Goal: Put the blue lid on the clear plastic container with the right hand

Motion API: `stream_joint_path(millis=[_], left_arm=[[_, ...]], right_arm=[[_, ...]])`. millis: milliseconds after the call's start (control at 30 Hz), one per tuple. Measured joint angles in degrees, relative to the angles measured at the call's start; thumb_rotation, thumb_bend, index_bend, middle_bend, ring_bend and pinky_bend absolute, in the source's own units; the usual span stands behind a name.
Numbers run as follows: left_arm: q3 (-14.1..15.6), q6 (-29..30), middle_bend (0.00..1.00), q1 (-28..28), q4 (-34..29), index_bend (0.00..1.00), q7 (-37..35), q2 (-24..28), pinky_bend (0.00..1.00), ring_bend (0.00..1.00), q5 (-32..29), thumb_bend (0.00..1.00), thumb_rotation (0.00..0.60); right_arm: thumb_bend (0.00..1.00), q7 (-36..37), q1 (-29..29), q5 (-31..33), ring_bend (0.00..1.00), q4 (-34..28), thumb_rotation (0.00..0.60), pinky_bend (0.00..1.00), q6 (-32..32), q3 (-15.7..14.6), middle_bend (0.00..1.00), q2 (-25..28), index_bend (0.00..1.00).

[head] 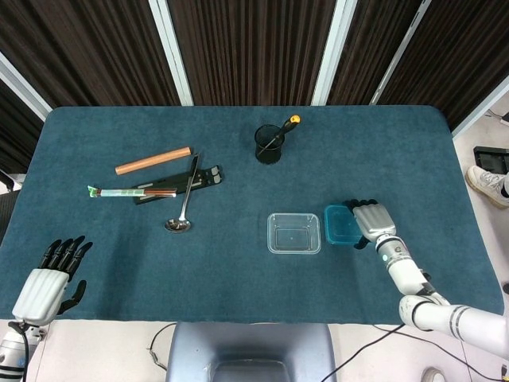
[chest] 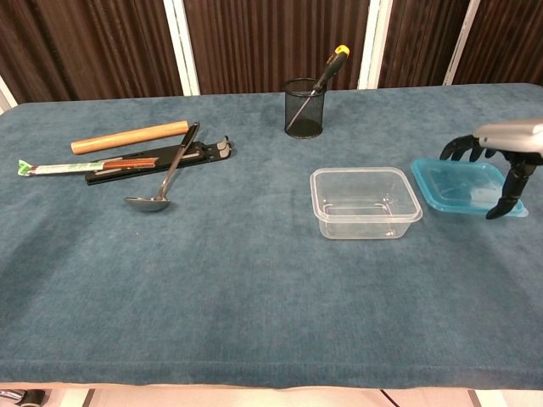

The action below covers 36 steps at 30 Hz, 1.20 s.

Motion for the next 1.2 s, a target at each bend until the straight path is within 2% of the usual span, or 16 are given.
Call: stream_joint_path(millis=[300,567,700,833,1067,1200], left_arm=[[0.13,-0.17,0.00,-0.07,-0.08,0.00,0.41,-0.20,0.04,0.00,0.13,0.50,0.600],[0.30,0.08,0.00,-0.03,-0.20,0.00,0.35,-0.12,0.04,0.00,0.55,0.50,0.600],[0.35,0.32,0.00,0.00,-0.17,0.00,-0.15,0.09,0.04,0.00,0.76,0.50,0.600],[0.39,0.61,0.00,0.10,-0.06,0.00,-0.73,0.29,0.04,0.00,0.91,0.50,0.600],[0.56,1.18,0.00,0.34,0.07,0.00,-1.66,0.70,0.04,0.00,1.31,0.50,0.600],[0.66,1.22,0.00,0.41,0.13,0.00,-1.73,0.69,0.04,0.00,1.38,0.49,0.600]], right_arm=[[0.21,3.70,-1.55,-4.19,0.57,-12.41,0.600,0.32,2.25,2.08,0.57,8.70,0.77],[0.21,4.98,-0.73,-1.71,0.57,-24.83,0.600,0.34,1.81,4.04,0.57,14.64,0.78],[0.21,0.56,1.31,1.85,0.57,-27.00,0.600,0.34,3.63,4.24,0.57,13.82,0.78],[0.21,-6.08,4.35,8.71,0.57,-28.62,0.600,0.34,7.03,4.28,0.57,11.46,0.78],[0.21,-15.02,10.18,22.09,0.57,-29.13,0.600,0.35,13.69,5.02,0.57,4.43,0.78],[0.21,-18.10,12.57,26.03,0.57,-28.46,0.600,0.35,15.92,5.39,0.57,1.68,0.78]])
